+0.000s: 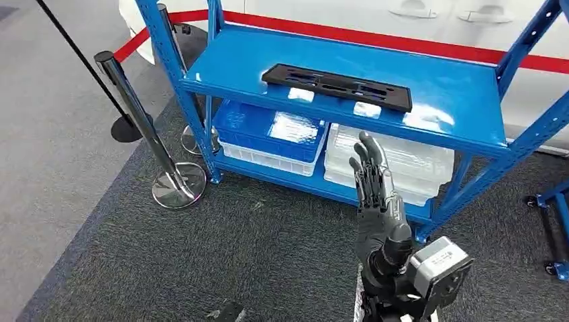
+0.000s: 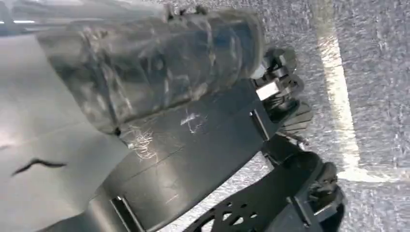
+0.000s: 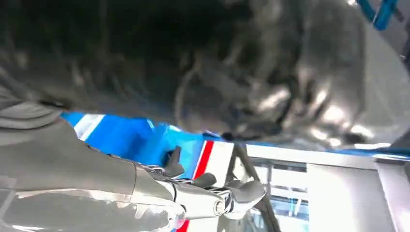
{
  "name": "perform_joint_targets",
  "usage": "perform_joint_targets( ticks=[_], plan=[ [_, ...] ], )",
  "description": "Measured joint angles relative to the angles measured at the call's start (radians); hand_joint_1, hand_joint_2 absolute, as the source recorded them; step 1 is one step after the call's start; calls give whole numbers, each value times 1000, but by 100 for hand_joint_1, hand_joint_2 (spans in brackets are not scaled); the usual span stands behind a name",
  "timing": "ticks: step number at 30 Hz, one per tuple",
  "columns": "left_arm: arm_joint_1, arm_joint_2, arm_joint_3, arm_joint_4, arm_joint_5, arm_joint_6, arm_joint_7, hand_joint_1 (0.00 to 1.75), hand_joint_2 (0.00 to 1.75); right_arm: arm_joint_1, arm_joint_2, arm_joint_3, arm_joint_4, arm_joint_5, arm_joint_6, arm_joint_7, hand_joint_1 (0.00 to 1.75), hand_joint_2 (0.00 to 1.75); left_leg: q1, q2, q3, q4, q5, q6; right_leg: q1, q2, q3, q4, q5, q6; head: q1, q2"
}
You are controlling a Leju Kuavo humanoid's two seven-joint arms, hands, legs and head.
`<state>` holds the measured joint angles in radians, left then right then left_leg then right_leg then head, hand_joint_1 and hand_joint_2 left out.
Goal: Take the parts from the cabinet and place them on the table.
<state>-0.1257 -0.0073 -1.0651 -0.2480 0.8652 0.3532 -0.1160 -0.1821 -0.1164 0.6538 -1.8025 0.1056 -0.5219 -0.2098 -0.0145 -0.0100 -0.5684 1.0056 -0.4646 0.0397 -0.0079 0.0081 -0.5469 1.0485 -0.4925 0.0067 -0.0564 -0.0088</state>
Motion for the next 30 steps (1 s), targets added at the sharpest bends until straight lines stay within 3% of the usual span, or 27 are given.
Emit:
perform_joint_targets(
  ticks=[2,3,5,6,7,9,10,11,12,13,15,16,18,20,21,22,23,24,25,26,27,28,29,30],
  plan=[
    [1,-1,0,0,0,-2,1,0,0,-2,0,0,0,-6,0,0,0,0,5,2,22,-11,-5,10,-2,-2,-25,57,-25,9,6,0],
    [1,-2,-2,0,-2,-4,1,0,0,-2,0,0,0,-11,0,0,0,0,6,3,27,-12,-11,17,-2,-2,-76,140,-57,16,8,0],
    [2,-3,-4,0,-6,-5,1,0,0,4,0,0,2,-17,0,0,0,0,7,4,35,-11,-22,18,-6,-2,-169,268,-98,20,8,0],
    [3,-3,-5,0,-8,-5,1,0,0,4,0,0,2,-18,0,0,0,0,7,3,42,-10,-28,17,-9,-3,-198,290,-88,22,7,0],
    [3,-3,-6,0,-8,-5,1,0,0,5,-1,0,3,-19,0,0,0,0,9,2,54,-10,-37,14,-12,-3,-200,262,-50,26,7,0],
    [4,-5,-8,0,-10,-5,2,0,0,5,-2,0,3,-19,0,1,0,0,15,-1,85,-9,-61,3,-18,-5,-146,103,64,35,8,0],
    [5,-5,-9,1,-10,-5,2,0,0,6,-2,0,4,-20,0,1,0,0,16,0,87,-8,-74,-5,-22,-6,-124,21,113,40,9,0],
    [6,-4,-10,2,-10,-5,2,0,0,7,-2,0,8,-22,1,0,0,175,13,1,99,-5,-81,-12,-16,-6,-131,25,86,37,12,0],
    [0,-5,-11,3,-10,-6,2,0,0,7,-2,1,8,-24,2,1,0,175,12,0,89,-1,-88,-19,-13,-11,-130,5,66,17,18,0],
    [-1,-5,-11,3,-11,-6,2,0,0,12,-3,1,8,-35,5,0,0,175,10,2,84,-5,-92,-25,-13,-8,-126,6,87,8,12,0],
    [1,-5,-13,3,-15,-8,2,0,0,10,-3,1,8,-78,24,-16,0,175,10,3,104,-3,-97,-30,-13,-4,-114,5,73,-7,10,0],
    [0,-5,-15,3,-19,-9,3,0,0,8,-2,1,8,-104,42,-27,0,175,14,4,92,29,-94,-33,-13,-4,-102,1,68,-13,8,0],
    [-2,-5,-21,3,-30,-15,3,0,0,-4,1,7,10,-145,84,-42,0,175,15,5,10,170,-103,-42,-12,-6,-80,-4,53,-22,7,0],
    [-10,-5,-26,3,-37,-16,3,0,0,-11,3,17,14,-163,108,-49,0,175,15,5,-90,304,-176,-48,-7,-8,-56,-6,33,-25,7,0],
    [-14,-5,-26,3,-38,-16,3,0,0,-11,3,18,16,-165,108,-50,0,175,15,5,-112,321,-196,-47,-4,-8,-43,-6,23,-26,7,0],
    [-16,-5,-27,3,-38,-16,3,0,0,-11,3,18,19,-166,109,-52,0,175,14,4,-119,304,-188,-42,-1,-7,-26,-6,12,-27,8,0],
    [-15,-5,-27,3,-39,-17,3,0,0,-14,3,18,20,-170,111,-53,0,175,13,4,-110,256,-156,-36,2,-5,-9,-6,1,-28,7,0],
    [-15,-5,-29,3,-41,-18,5,0,0,-18,3,20,21,-176,118,-53,0,175,12,4,-93,185,-101,-28,5,-3,7,-6,-9,-28,7,0],
    [-14,-5,-32,3,-45,-21,7,0,0,-27,6,25,24,-189,133,-53,0,175,6,4,-74,98,-16,-14,7,-3,24,-8,-21,-28,8,0],
    [-11,-3,-34,4,-50,-23,8,0,0,-36,8,30,32,-202,154,-54,0,175,-1,2,-78,50,37,-1,8,0,27,-6,-28,-26,11,0],
    [-16,-3,-36,4,-53,-25,7,0,0,-45,12,39,42,-215,173,-54,0,175,-7,6,-77,47,2,3,6,7,29,-9,-34,-18,15,0],
    [-20,-3,-39,4,-60,-31,7,0,0,-58,18,46,50,-223,190,-54,0,175,-13,2,-63,37,18,6,5,4,31,-10,-41,-12,11,0],
    [-21,-3,-42,5,-69,-33,8,0,0,-70,21,52,61,-225,201,-55,0,175,-12,3,-66,21,22,7,5,3,39,-3,-37,-11,12,0],
    [-25,-2,-49,5,-83,-37,11,0,0,-87,27,57,73,-222,205,-55,0,175,-13,2,-47,16,20,9,4,3,47,-7,-35,-6,13,0]
  ],
)
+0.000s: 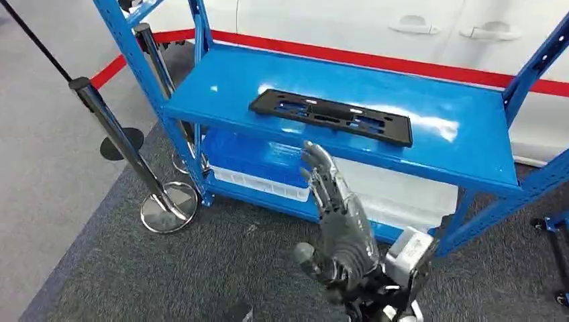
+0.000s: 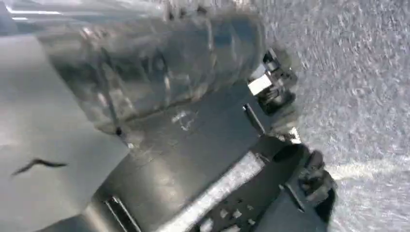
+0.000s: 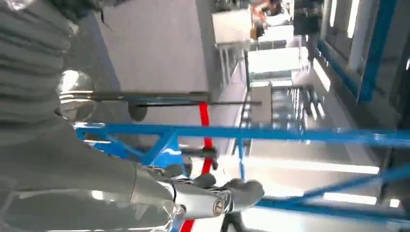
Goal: Take the parts from the cabinet and place them on the table.
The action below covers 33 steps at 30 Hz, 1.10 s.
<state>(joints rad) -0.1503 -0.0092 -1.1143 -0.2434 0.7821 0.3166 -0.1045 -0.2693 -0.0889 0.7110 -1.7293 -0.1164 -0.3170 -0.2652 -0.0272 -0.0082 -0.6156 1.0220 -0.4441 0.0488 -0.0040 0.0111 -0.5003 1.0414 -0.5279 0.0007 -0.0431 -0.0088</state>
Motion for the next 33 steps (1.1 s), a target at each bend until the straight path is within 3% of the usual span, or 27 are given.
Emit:
perform_joint_targets(
  ticks=[2,3,6,7,8,10,11,12,14,16,17,18,20,21,22,23,24,26,27,28,29,30,31,33],
  plan=[
    [-7,0,-5,0,-21,-8,11,0,0,-38,8,15,31,34,-15,7,0,175,8,0,33,-15,-3,6,-2,-3,-20,50,-12,7,-1,0],
    [-10,0,-8,0,-29,-11,17,0,0,-57,11,23,50,65,-30,22,0,175,9,0,38,-15,-8,12,-2,-3,-60,116,-29,11,0,0],
    [-16,-3,-27,0,-53,-26,31,0,0,-97,18,46,118,145,-61,77,0,175,10,-1,56,-15,-29,14,-7,-4,-194,288,-97,21,-1,0],
    [-16,-3,-32,0,-60,-30,33,0,0,-111,20,50,140,168,-70,91,0,175,12,-3,68,-14,-38,13,-9,-4,-214,286,-88,24,0,0],
    [-15,-3,-36,0,-64,-31,36,0,0,-133,24,55,170,193,-81,108,0,175,14,-3,82,-14,-49,11,-10,-6,-214,240,-49,27,-1,0],
    [-20,-6,-37,0,-72,-33,44,0,0,-172,29,63,227,235,-100,135,0,175,19,-4,111,-10,-74,2,-13,-7,-183,92,76,31,-1,0],
    [-22,-6,-38,0,-74,-33,47,0,0,-186,30,65,254,254,-106,145,0,175,19,-6,109,-7,-86,-5,-16,-8,-178,26,139,30,3,0],
    [-28,-9,-41,0,-75,-33,52,0,0,-199,32,68,279,266,-113,152,0,175,18,-11,114,5,-95,-12,-10,-10,-181,19,93,22,1,0],
    [-39,-11,-53,0,-83,-34,60,0,0,-219,38,71,315,304,-127,183,0,175,19,-10,123,5,-103,-26,-5,-9,-175,22,109,1,-2,0],
    [-41,-14,-54,0,-90,-35,63,0,0,-250,47,76,349,338,-136,203,0,175,18,-9,126,0,-113,-35,-10,-5,-158,15,107,-11,-3,0],
    [-42,-16,-54,0,-92,-35,63,0,0,-261,48,77,363,344,-137,206,0,175,21,-6,118,26,-114,-38,-10,-7,-147,10,104,-17,-3,0],
    [-46,-18,-55,0,-92,-36,63,0,0,-270,53,77,376,347,-137,208,0,175,23,-3,82,86,-123,-44,-10,-7,-138,6,99,-22,-9,0],
    [-47,-20,-55,0,-92,-37,63,0,0,-279,57,82,404,352,-137,216,0,175,27,0,-22,237,-174,-53,-7,-8,-124,3,86,-23,-8,0],
    [-46,-22,-56,0,-93,-37,63,0,0,-279,58,84,416,365,-139,222,0,175,28,1,-64,286,-195,-55,-6,-8,-116,3,78,-24,-8,0],
    [-47,-22,-56,0,-98,-39,62,0,0,-281,58,85,426,383,-140,229,0,175,28,1,-87,293,-190,-54,-5,-7,-105,3,70,-24,-8,0],
    [-49,-23,-56,0,-103,-39,63,0,0,-286,58,88,438,402,-140,240,0,175,28,1,-89,261,-160,-52,-4,-6,-93,3,62,-24,-8,0],
    [-51,-24,-57,0,-106,-40,66,0,0,-296,59,91,451,418,-137,248,0,175,28,1,-74,198,-110,-48,-3,-5,-80,3,53,-23,-8,0],
    [-51,-25,-64,0,-113,-42,75,0,0,-316,58,92,480,450,-135,270,0,175,27,1,-28,23,32,-32,-3,-2,-64,-1,35,-21,-8,0],
    [-50,-25,-65,0,-114,-43,78,0,0,-323,59,93,501,462,-136,277,0,175,16,1,-35,29,-3,-31,0,1,-49,0,32,-15,-3,0],
    [-54,-26,-68,0,-117,-45,79,0,0,-331,59,93,518,467,-137,279,0,175,11,1,-30,14,-18,-24,-5,2,-54,-4,28,-8,-8,0],
    [-54,-27,-70,0,-119,-45,79,0,0,-333,59,93,530,471,-137,281,0,175,8,1,-24,4,5,-15,-6,2,-48,-5,27,1,-6,0],
    [-55,-28,-71,0,-123,-45,81,0,0,-335,59,93,542,473,-135,281,0,175,9,2,-22,0,8,-8,-5,2,-43,5,34,7,-5,0],
    [-56,-28,-71,0,-124,-45,80,0,0,-342,60,95,552,473,-133,281,0,175,10,0,-2,-7,10,-3,-6,1,-36,8,29,12,-6,0],
    [-60,-28,-72,0,-127,-45,81,0,0,-360,60,95,577,476,-130,287,0,175,14,2,24,-16,8,6,-7,-2,-58,60,-1,15,-2,0]
  ],
)
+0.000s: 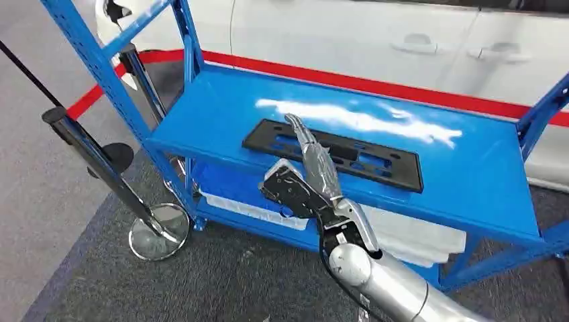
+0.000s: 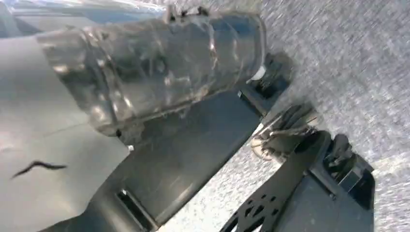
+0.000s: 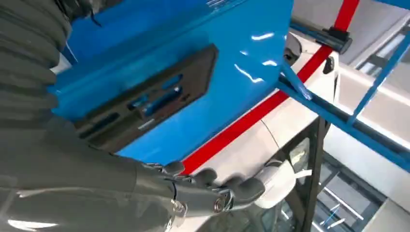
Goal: Take the parts from the cabinet and place them on the table.
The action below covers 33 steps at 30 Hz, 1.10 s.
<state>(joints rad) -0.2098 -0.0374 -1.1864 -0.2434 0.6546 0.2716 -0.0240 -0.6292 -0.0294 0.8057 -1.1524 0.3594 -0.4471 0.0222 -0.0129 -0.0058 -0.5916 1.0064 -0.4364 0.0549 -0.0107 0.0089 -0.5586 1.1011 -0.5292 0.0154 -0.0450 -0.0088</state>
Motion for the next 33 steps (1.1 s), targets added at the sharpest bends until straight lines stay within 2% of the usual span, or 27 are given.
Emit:
perform_joint_targets(
  ticks=[2,3,4,5,6,8,9,10,11,13,14,15,16,18,19,20,21,22,23,24,25,26,27,30,31,32,33],
  plan=[
    [-3,-3,0,0,-2,0,0,0,0,-13,0,0,28,8,1,9,0,175,0,0,6,0,-7,9,0,0,-86,136,-53,5,-1,0],
    [-2,-3,0,0,-3,0,0,0,0,-13,-1,0,43,13,1,14,0,175,-1,-1,8,1,-12,10,0,0,-131,197,-75,10,0,0],
    [0,-3,-1,0,-5,0,0,0,0,-13,-2,0,57,19,4,22,0,175,-1,-2,13,2,-18,9,0,0,-164,228,-75,14,0,0],
    [5,-3,-1,0,-6,0,0,0,0,-14,-3,0,73,29,8,29,0,175,-1,-3,22,3,-27,8,0,-1,-174,207,-40,17,0,0],
    [8,-3,-1,0,-7,0,0,0,0,-16,-3,0,81,39,10,35,0,175,-1,-3,29,4,-33,8,0,-1,-163,161,-1,16,1,0],
    [10,-5,-1,0,-11,0,0,0,0,-25,-3,1,103,86,14,57,0,175,0,-3,51,10,-52,3,0,-3,-104,-11,122,10,1,0],
    [13,-5,-1,0,-18,0,1,0,0,-27,-4,1,119,117,16,69,0,175,0,-3,47,7,-60,-1,3,-5,-96,-39,118,2,-1,0],
    [8,-5,-1,0,-19,-1,3,0,0,-32,-4,3,130,137,19,78,0,175,-2,-4,51,13,-62,-6,11,-7,-104,-67,77,0,-2,0],
    [5,-5,-1,0,-20,-1,5,0,0,-31,-4,5,138,149,21,85,0,175,-2,-3,48,10,-67,-13,11,-8,-92,-60,102,-9,-3,0],
    [9,-5,-1,0,-21,-1,7,0,0,-31,-7,5,157,164,24,93,0,175,-4,-2,63,15,-70,-22,10,-6,-86,-64,104,-25,-3,0],
    [8,-5,-1,0,-24,-1,7,0,0,-31,-6,6,161,172,27,94,0,175,-4,-2,63,17,-76,-28,3,-5,-74,-70,108,-30,-3,0],
    [8,-5,-1,0,-27,-1,7,0,0,-33,-6,6,166,184,32,98,0,175,-2,-1,57,39,-89,-34,2,-5,-62,-77,106,-33,-3,0],
    [5,-5,-1,0,-31,-1,6,0,0,-36,-6,6,175,202,35,107,0,175,0,0,30,91,-115,-41,1,-8,-55,-81,104,-36,-12,0],
    [4,-5,-1,0,-40,-1,6,0,0,-39,-6,13,193,238,49,120,0,175,9,0,-59,234,-172,-51,1,-8,-50,-81,97,-39,-11,0],
    [5,-5,-1,0,-45,1,6,0,0,-37,-6,16,205,254,55,131,0,175,13,0,-103,292,-186,-56,1,-8,-48,-80,92,-39,-12,0],
    [6,-5,-1,0,-50,1,6,0,0,-33,-6,19,217,270,60,137,0,175,16,0,-126,306,-174,-59,0,-7,-45,-79,88,-38,-13,0],
    [5,-5,-1,0,-52,1,6,0,0,-32,-6,23,227,285,66,147,0,175,19,1,-124,273,-139,-59,0,-6,-39,-79,83,-37,-12,0],
    [4,-5,-1,0,-56,1,7,0,0,-31,-6,23,238,298,69,150,0,175,22,1,-105,207,-87,-59,-1,-5,-32,-78,77,-35,-13,0],
    [5,-5,-1,0,-58,1,8,0,0,-31,-6,23,244,304,69,153,0,175,25,1,-72,118,-25,-58,-2,-3,-23,-77,70,-32,-12,0],
    [7,-5,-1,0,-58,2,10,0,0,-31,-6,23,250,308,69,155,0,175,26,1,-45,31,24,-58,-2,-3,-14,-77,62,-27,-12,0],
    [8,-5,-1,0,-58,2,10,0,0,-32,-6,24,262,309,73,156,0,175,21,1,-46,33,-3,-58,-2,-2,-12,-79,63,-22,-9,0],
    [7,-5,-1,0,-59,2,10,0,0,-32,-6,24,267,307,83,157,0,175,14,1,-44,6,-16,-53,-1,-2,-18,-78,62,-18,-13,0],
    [9,-5,-1,0,-61,3,14,0,0,-30,-6,26,273,299,99,157,0,175,14,0,-40,17,10,-43,-2,-2,-17,-78,58,-10,-10,0],
    [10,-5,-1,0,-69,3,17,0,0,-24,-6,26,291,230,150,130,0,175,18,-2,-27,2,11,-29,-1,-3,-9,-77,43,7,-9,0],
    [10,-5,-1,0,-72,1,18,0,0,-25,-6,26,298,214,170,117,0,175,18,-1,-21,0,12,-25,-4,-6,-24,-47,26,8,-9,0],
    [10,-5,-1,0,-74,-2,19,0,0,-25,-5,26,303,202,191,105,0,175,17,-1,-18,-1,8,-18,-1,-5,-54,16,-5,9,-9,0],
    [9,-5,-1,0,-79,-3,21,0,0,-24,-5,27,309,196,214,96,0,175,15,0,-17,0,6,-14,0,-5,-100,104,-39,11,-9,0]
  ],
)
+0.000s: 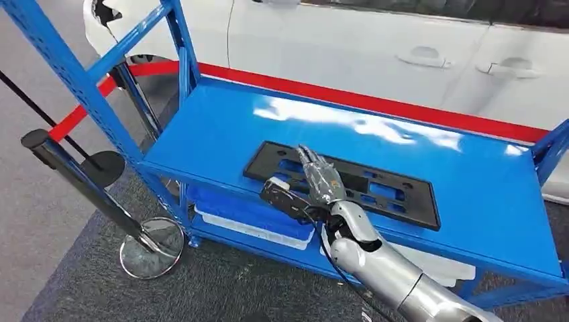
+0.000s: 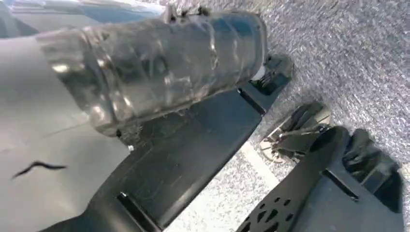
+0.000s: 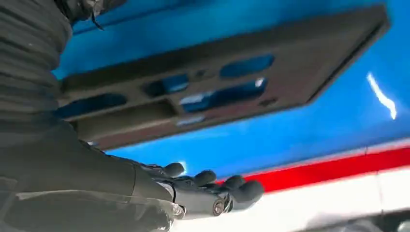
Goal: Take the parts from the cabinet and place them on the table.
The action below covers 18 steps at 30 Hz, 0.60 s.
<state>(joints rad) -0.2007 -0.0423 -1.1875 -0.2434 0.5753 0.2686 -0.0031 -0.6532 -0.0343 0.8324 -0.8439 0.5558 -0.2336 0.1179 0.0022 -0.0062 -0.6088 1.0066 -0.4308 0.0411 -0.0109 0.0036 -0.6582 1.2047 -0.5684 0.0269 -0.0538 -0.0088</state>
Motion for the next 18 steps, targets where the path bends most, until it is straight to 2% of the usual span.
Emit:
perform_joint_targets(
  ticks=[1,2,3,4,6,7,8,11,12,13,14,17,18],
  plan=[
    [0,0,0,0,-1,-3,0,0,0,3,0,2,7,-2,21,-6,0,175,-3,0,1,1,-2,4,0,0,-45,79,-26,1,-1,0],
    [1,0,0,0,-3,-7,0,0,0,6,-1,6,13,-2,38,-7,0,175,-4,0,1,2,-4,6,0,0,-80,131,-31,2,-1,0],
    [2,1,0,0,-4,-9,0,0,0,9,-1,12,19,-2,46,-8,0,175,-5,-1,2,5,-7,7,0,0,-92,134,-14,1,0,0],
    [2,1,0,0,-6,-11,0,0,0,10,-1,14,24,0,51,-8,0,175,-5,-3,4,9,-12,7,0,0,-80,89,27,-1,0,0],
    [1,0,0,0,-8,-11,0,0,0,7,-1,15,29,0,52,-8,0,175,-5,-6,8,22,-25,4,0,0,-9,-84,131,-6,0,0],
    [1,0,0,0,-8,-11,0,0,0,6,-1,16,32,0,52,-8,0,175,-4,-6,9,27,-31,1,0,-1,10,-136,136,-9,0,0],
    [1,1,0,0,-8,-11,0,0,0,4,-1,20,37,0,52,-8,0,175,-11,-7,3,31,-34,-4,3,0,20,-140,126,-10,-1,0],
    [1,1,0,1,-9,-13,0,0,0,6,0,28,45,0,52,-9,0,175,-9,-6,2,26,-31,-16,7,5,21,-153,125,-20,-1,0],
    [1,1,0,1,-9,-13,0,0,0,5,2,29,45,0,52,-9,0,175,-12,-6,5,26,-33,-20,2,5,25,-160,128,-26,-3,0],
    [0,2,0,1,-9,-13,0,0,0,4,3,30,46,0,52,-9,0,175,-8,-5,0,34,-45,-25,-3,3,33,-167,131,-30,-2,0],
    [0,2,0,1,-9,-13,0,0,0,3,4,30,47,0,52,-9,0,175,-9,-3,-14,74,-71,-32,-3,1,38,-171,130,-34,-7,0],
    [-1,2,0,1,-10,-12,-2,0,0,3,3,37,53,10,54,-4,0,175,-1,-1,-121,292,-162,-46,-3,-3,39,-171,127,-40,-8,0],
    [-3,2,0,1,-11,-12,-4,0,0,3,3,43,56,20,58,-1,0,175,1,-1,-138,326,-164,-48,-3,-3,39,-171,127,-40,-8,0]
  ],
)
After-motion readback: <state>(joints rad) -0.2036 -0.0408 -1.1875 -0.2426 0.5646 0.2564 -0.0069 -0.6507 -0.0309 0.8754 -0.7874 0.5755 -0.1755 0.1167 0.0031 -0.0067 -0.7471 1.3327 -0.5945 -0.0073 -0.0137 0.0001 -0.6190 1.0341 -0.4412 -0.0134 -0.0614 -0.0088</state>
